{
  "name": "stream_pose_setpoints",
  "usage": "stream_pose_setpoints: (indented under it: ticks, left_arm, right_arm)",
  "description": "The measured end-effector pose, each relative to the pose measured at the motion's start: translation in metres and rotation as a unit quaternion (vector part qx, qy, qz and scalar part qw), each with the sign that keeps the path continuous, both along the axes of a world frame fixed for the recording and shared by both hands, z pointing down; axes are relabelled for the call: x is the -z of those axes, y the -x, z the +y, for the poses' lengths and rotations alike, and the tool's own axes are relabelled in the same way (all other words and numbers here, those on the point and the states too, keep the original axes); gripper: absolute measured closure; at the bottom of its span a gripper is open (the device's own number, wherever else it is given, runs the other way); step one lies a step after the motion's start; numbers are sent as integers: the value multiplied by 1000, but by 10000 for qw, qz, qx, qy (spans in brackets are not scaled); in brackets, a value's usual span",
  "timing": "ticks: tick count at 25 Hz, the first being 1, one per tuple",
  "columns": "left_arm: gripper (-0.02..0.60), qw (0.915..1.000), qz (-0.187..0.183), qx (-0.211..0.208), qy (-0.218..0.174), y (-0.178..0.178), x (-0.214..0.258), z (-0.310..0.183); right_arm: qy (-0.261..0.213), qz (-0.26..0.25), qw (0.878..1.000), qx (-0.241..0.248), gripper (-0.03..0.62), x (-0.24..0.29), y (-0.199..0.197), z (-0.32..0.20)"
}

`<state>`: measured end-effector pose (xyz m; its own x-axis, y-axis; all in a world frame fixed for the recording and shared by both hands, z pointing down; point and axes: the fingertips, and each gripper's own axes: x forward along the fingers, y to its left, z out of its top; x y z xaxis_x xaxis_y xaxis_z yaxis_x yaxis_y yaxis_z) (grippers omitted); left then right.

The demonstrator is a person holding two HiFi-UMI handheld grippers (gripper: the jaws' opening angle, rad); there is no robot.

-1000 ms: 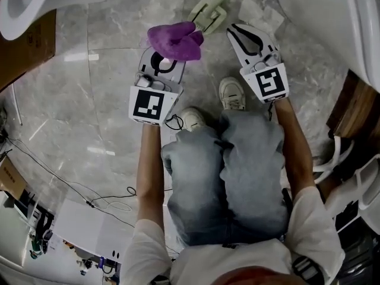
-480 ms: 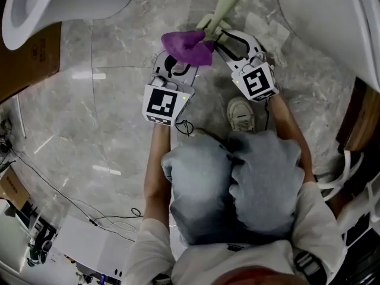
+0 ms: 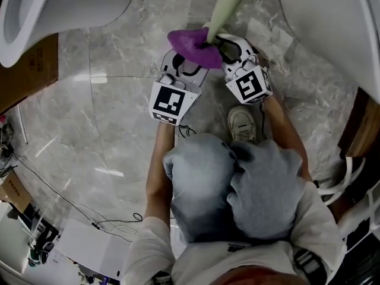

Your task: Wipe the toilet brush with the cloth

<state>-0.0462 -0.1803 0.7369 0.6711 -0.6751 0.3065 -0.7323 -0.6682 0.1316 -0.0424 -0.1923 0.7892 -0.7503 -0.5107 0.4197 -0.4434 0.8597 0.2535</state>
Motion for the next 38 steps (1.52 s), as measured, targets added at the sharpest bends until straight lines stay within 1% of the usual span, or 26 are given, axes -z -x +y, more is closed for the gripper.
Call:
stream_pose_setpoints:
  ticks: [5, 7, 10, 14, 18, 22, 27, 30, 36, 38]
  left_arm:
    - [400, 9999, 37, -95, 11, -12, -11, -9]
    - [402, 10000, 17, -54, -29, -17, -14, -13]
    - [445, 9998, -46, 89, -155, -19, -16, -18]
    - [462, 9995, -70, 97, -302, -20, -1, -18]
    - [466, 9990, -288, -74, -338, -23, 12, -18]
    - [465, 9993, -222, -63, -293, -16, 14, -20]
    - [465, 9992, -76, -21, -404, -17, 33, -18]
    - [463, 9989, -90, -67, -459, -17, 46, -20]
    - [457, 9982, -90, -225, -555, -18, 84, -27]
    - [456, 9982, 17, -201, -572, -19, 99, -30]
  right_arm:
    - [-180, 259, 9992, 239, 506, 1, 4, 5]
    - [-201, 268, 9991, 271, 510, 1, 5, 7]
    - [-183, 265, 9991, 277, 511, -1, 5, 6]
    - [-315, 252, 9988, 292, 517, 2, 2, 7]
    - [-382, 238, 9986, 271, 516, -1, 0, 8]
    - [-293, 304, 9987, 299, 517, -4, 5, 5]
    - [-317, 330, 9985, 299, 519, -3, 3, 6]
    - [-313, 322, 9985, 314, 519, -3, 3, 7]
    - [-296, 352, 9984, 325, 519, -4, 4, 7]
    - [-293, 352, 9984, 335, 519, -5, 4, 7]
